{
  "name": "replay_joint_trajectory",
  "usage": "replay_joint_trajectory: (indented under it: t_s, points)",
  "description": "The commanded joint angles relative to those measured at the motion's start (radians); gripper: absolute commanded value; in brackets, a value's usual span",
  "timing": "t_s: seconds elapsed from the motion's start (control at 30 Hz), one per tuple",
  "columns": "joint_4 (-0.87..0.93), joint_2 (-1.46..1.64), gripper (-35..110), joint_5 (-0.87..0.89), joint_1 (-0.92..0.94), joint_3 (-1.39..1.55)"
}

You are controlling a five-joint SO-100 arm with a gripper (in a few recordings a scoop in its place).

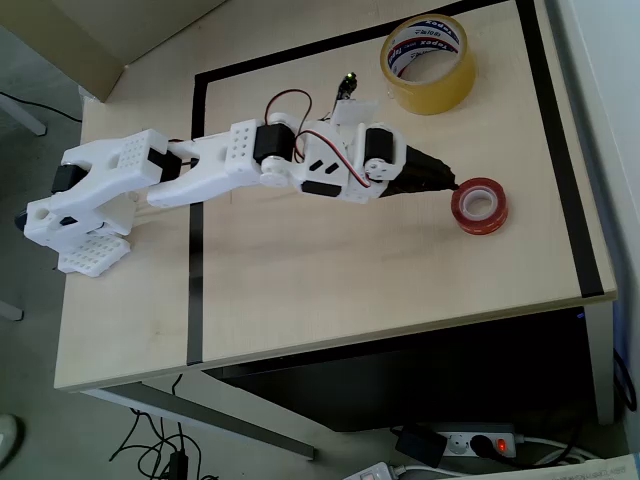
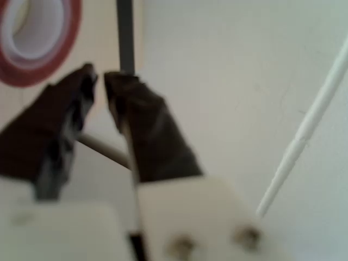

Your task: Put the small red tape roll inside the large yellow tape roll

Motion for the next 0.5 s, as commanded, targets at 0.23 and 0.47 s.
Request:
replay_joint_trajectory:
  t_s: [0.23,0.47]
  points:
    - [-0.150,-0.012,0,-0.006,0.015,-0.051]
    - [-0.250,-0.077,0,-0.006,0.014,-0.049]
